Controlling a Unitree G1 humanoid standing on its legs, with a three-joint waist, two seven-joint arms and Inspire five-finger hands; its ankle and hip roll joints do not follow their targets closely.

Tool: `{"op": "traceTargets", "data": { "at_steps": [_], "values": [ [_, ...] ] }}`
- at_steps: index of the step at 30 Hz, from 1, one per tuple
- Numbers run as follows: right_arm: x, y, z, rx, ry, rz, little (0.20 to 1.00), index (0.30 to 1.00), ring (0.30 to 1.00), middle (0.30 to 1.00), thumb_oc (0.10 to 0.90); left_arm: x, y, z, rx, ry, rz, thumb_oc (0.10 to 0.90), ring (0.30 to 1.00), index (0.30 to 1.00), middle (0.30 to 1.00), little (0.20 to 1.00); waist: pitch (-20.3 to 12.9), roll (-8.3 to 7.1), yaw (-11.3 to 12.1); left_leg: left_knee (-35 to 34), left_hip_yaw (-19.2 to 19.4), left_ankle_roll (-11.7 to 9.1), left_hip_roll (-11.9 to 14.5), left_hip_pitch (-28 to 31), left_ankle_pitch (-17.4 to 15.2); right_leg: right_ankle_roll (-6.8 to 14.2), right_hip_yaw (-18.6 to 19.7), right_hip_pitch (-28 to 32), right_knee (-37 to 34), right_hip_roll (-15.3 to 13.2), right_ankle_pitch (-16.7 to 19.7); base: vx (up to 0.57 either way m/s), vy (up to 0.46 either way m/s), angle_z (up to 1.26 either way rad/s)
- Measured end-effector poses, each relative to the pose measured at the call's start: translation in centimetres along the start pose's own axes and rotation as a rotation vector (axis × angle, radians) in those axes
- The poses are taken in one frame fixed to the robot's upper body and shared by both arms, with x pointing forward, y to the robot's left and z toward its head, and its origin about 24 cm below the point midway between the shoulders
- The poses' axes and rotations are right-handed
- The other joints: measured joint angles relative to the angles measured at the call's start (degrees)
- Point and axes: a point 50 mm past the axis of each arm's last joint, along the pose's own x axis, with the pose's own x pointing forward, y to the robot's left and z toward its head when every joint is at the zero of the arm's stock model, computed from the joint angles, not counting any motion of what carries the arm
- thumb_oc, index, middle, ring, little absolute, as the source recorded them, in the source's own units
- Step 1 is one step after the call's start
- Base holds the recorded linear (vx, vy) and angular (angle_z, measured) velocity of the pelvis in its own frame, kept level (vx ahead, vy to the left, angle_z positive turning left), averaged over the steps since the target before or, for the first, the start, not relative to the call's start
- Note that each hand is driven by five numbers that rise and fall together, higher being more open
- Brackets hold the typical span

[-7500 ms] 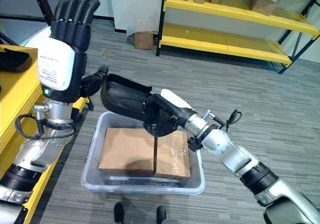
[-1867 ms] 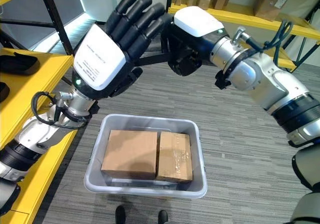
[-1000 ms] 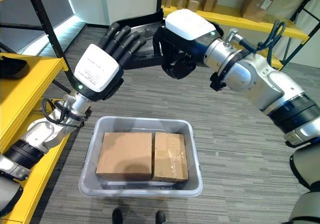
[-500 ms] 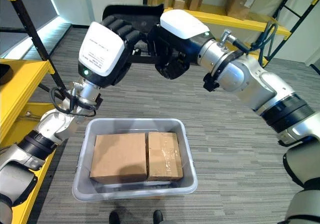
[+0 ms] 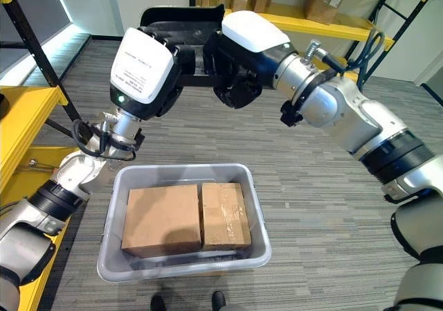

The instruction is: Move parts from the plastic box to the shelf.

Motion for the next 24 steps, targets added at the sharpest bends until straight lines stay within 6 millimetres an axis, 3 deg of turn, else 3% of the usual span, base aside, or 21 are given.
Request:
{"op": "traceTargets", "data": {
  "at_steps": [2,3,7,8,11,13,15,17,20,22,24],
  "values": [
    [-0.2,0.0,-0.1,0.011,0.003,-0.011,0.937,0.937,0.937,0.937,0.855,0.0,0.0,0.0,0.000,-0.001,-0.001,0.400,0.300,0.300,0.300,0.300,0.0,0.07,0.1,0.0,0.0,0.0,0.0,0.0,0.0,0.0,0.0,0.0,0.0,0.0,0.0,-0.02,-0.003,0.00],
    [-0.5,0.1,-0.2,0.035,0.008,-0.034,1.000,1.000,1.000,1.000,0.900,0.0,0.0,0.0,0.000,-0.003,0.000,0.400,0.300,0.300,0.300,0.300,0.0,0.08,0.2,0.0,0.0,0.0,0.0,0.0,0.0,0.0,0.0,0.0,0.0,0.0,0.0,0.00,0.000,0.00],
    [-1.5,0.7,-0.4,0.186,0.016,-0.140,1.000,1.000,1.000,1.000,0.900,-0.3,0.3,-0.3,0.007,-0.020,0.002,0.400,0.300,0.300,0.300,0.300,-0.1,0.35,0.1,0.0,0.1,0.0,0.0,0.0,0.0,0.0,0.0,0.0,0.0,0.0,0.0,0.00,0.000,0.00],
    [-2.7,1.1,-0.4,0.315,0.023,-0.226,1.000,1.000,1.000,1.000,0.900,-0.6,0.6,-0.3,-0.004,-0.031,0.004,0.400,0.300,0.300,0.300,0.300,-0.1,0.74,0.6,0.0,0.0,0.1,0.0,0.1,0.0,0.0,0.0,0.0,0.0,0.0,0.0,0.00,0.000,0.00],
    [-5.0,2.3,-0.8,0.536,0.049,-0.348,1.000,1.000,1.000,1.000,0.900,-2.5,0.9,-0.5,-0.039,0.021,0.014,0.400,0.300,0.300,0.300,0.300,-0.2,1.98,1.2,0.0,0.1,0.1,-0.1,0.1,-0.2,0.0,0.1,0.0,0.0,-0.1,0.0,0.00,0.000,0.00],
    [-5.9,2.9,-1.5,0.591,0.097,-0.375,1.000,1.000,1.000,1.000,0.900,-3.9,0.3,-0.8,-0.041,0.057,-0.029,0.400,0.300,0.300,0.300,0.300,-0.6,2.67,1.3,0.0,0.0,0.0,-0.1,0.2,-0.3,0.0,0.1,0.1,0.0,-0.1,0.0,0.00,0.000,0.00],
    [-9.2,4.6,-2.3,0.803,0.179,-0.602,1.000,1.000,1.000,1.000,0.900,-8.0,-0.2,-1.6,-0.052,0.153,-0.132,0.400,0.300,0.300,0.300,0.300,-0.8,3.27,1.4,-0.1,0.0,-0.2,0.1,0.8,-0.5,-0.2,0.2,0.7,0.0,0.2,-0.2,0.00,0.000,0.00],
    [-10.6,5.3,-3.2,0.874,0.263,-0.676,1.000,1.000,1.000,1.000,0.900,-10.8,-1.0,-2.3,-0.059,0.243,-0.229,0.400,0.300,0.300,0.300,0.300,-0.9,4.16,1.5,-0.1,0.1,-0.3,0.1,0.9,-0.6,-0.1,0.3,0.8,0.0,0.1,-0.3,-0.03,-0.035,-0.02],
    [-15.1,6.2,-2.0,0.984,0.293,-0.848,1.000,1.000,1.000,1.000,0.900,-16.4,0.5,-2.9,-0.060,0.370,-0.321,0.400,0.300,0.300,0.300,0.300,-0.9,4.78,1.7,-0.1,0.0,-0.5,0.3,0.9,-0.8,-0.3,0.4,0.8,0.0,0.4,-0.7,0.00,-0.011,0.00],
    [-16.8,7.5,-1.8,1.068,0.342,-0.901,1.000,1.000,1.000,1.000,0.900,-19.8,1.4,-3.7,-0.035,0.484,-0.380,0.400,0.300,0.300,0.300,0.300,-0.8,5.04,1.7,-0.1,0.0,-0.5,0.3,0.8,-0.8,-0.3,0.3,0.8,0.0,0.4,-0.8,0.00,-0.038,0.01],
    [-17.8,8.4,-1.4,1.115,0.376,-0.908,1.000,1.000,1.000,1.000,0.900,-21.5,2.0,-4.2,-0.011,0.541,-0.416,0.400,0.300,0.300,0.300,0.300,-0.8,5.22,2.2,-0.1,-0.1,-0.6,0.4,0.8,-0.9,-0.4,0.2,0.8,0.0,0.5,-0.9,-0.01,-0.045,0.03]
  ]
}}
